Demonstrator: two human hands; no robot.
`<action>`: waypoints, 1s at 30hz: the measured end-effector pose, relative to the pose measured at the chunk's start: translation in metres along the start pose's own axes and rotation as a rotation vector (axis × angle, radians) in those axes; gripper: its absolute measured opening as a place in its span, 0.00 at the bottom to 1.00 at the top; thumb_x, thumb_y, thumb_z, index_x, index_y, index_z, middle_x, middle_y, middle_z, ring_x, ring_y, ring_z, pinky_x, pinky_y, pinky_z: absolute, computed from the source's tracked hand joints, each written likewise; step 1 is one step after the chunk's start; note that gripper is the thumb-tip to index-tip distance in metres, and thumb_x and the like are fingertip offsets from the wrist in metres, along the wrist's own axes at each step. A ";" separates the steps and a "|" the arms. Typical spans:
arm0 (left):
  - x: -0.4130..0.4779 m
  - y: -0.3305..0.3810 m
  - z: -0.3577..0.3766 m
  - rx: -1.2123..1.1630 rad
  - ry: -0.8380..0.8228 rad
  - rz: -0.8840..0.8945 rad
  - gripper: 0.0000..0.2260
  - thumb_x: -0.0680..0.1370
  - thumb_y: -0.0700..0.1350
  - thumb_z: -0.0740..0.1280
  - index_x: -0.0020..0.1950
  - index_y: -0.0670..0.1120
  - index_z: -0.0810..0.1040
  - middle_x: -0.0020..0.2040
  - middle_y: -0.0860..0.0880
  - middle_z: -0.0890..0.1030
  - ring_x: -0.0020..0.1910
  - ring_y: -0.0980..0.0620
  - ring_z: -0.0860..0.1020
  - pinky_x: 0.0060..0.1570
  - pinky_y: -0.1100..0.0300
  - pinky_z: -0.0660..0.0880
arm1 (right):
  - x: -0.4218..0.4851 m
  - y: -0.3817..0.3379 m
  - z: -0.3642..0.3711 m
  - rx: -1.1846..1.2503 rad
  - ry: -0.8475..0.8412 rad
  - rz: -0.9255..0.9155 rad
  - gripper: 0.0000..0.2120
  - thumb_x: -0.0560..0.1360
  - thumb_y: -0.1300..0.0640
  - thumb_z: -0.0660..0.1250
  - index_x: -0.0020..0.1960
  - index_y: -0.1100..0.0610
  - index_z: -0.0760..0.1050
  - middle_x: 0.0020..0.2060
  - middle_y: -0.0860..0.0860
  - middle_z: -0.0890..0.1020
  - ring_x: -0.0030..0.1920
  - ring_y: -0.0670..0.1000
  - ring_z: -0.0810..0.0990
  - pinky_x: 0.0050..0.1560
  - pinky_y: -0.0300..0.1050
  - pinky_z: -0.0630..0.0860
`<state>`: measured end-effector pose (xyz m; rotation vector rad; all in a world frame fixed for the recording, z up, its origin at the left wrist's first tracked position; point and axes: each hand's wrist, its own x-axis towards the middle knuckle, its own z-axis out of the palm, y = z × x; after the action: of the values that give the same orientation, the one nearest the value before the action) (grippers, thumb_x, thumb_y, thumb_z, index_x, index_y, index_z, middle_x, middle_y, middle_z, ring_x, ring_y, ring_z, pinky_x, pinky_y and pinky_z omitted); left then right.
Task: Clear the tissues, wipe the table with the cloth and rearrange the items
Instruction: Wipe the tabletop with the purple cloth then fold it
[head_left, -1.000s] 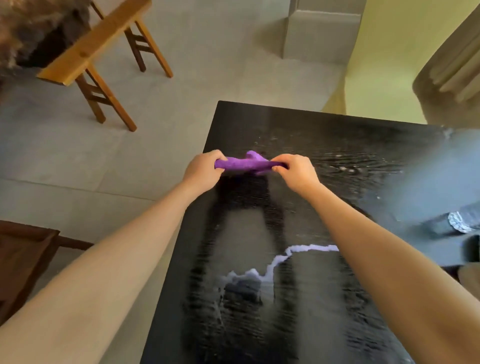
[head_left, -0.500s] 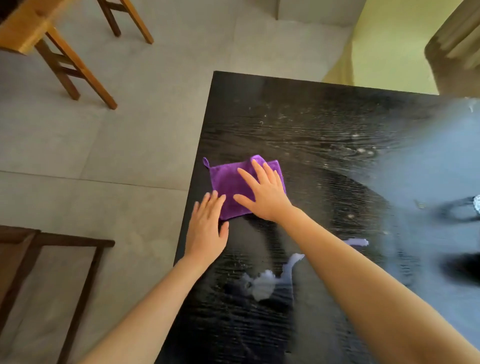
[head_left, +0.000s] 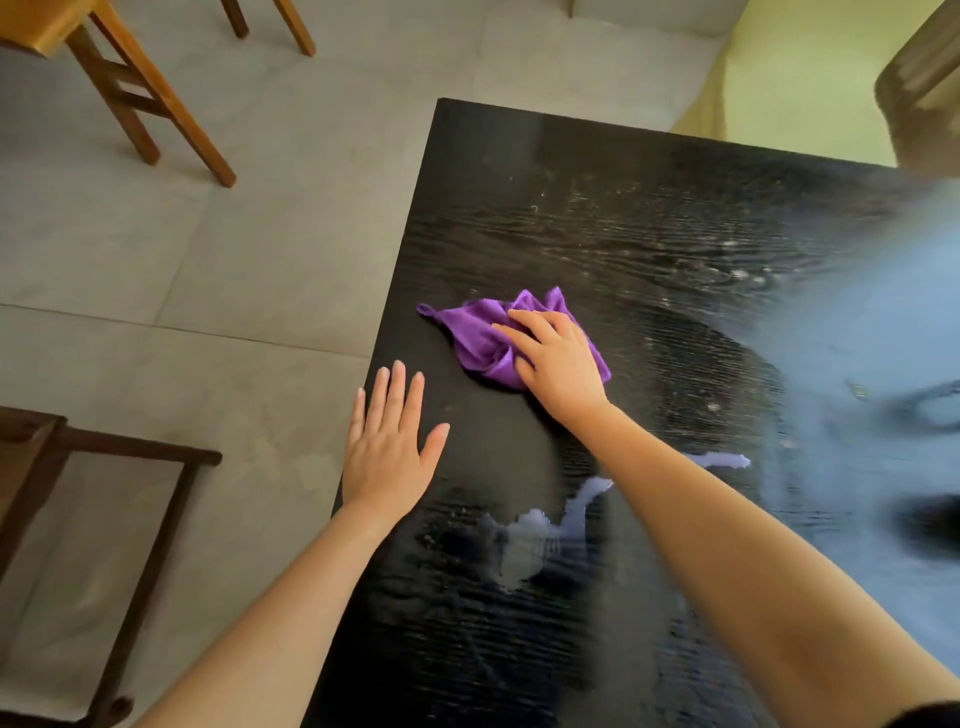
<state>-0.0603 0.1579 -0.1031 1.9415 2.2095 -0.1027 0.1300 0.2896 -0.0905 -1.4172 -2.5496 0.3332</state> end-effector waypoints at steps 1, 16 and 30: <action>0.000 0.000 0.001 0.000 0.012 -0.003 0.32 0.78 0.62 0.41 0.77 0.44 0.55 0.78 0.43 0.55 0.77 0.46 0.54 0.75 0.49 0.48 | -0.005 0.007 -0.002 0.004 0.029 -0.005 0.19 0.73 0.53 0.58 0.61 0.50 0.78 0.60 0.51 0.80 0.54 0.59 0.78 0.56 0.54 0.76; -0.089 -0.008 0.017 -0.019 0.019 -0.003 0.30 0.76 0.61 0.35 0.75 0.48 0.39 0.78 0.49 0.42 0.76 0.53 0.39 0.75 0.54 0.39 | -0.131 0.114 -0.045 -0.089 0.203 0.237 0.17 0.70 0.67 0.63 0.57 0.61 0.80 0.58 0.56 0.82 0.49 0.65 0.75 0.56 0.54 0.74; -0.127 -0.002 0.022 -0.020 0.089 -0.041 0.31 0.75 0.62 0.34 0.75 0.48 0.42 0.78 0.48 0.47 0.77 0.52 0.43 0.76 0.52 0.43 | -0.203 0.128 -0.070 -0.284 -0.056 0.517 0.23 0.74 0.45 0.58 0.66 0.53 0.72 0.62 0.58 0.73 0.60 0.64 0.68 0.62 0.57 0.66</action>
<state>-0.0447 0.0303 -0.0998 1.9270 2.2973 -0.0009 0.3584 0.1895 -0.0756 -2.1997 -2.3021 0.0845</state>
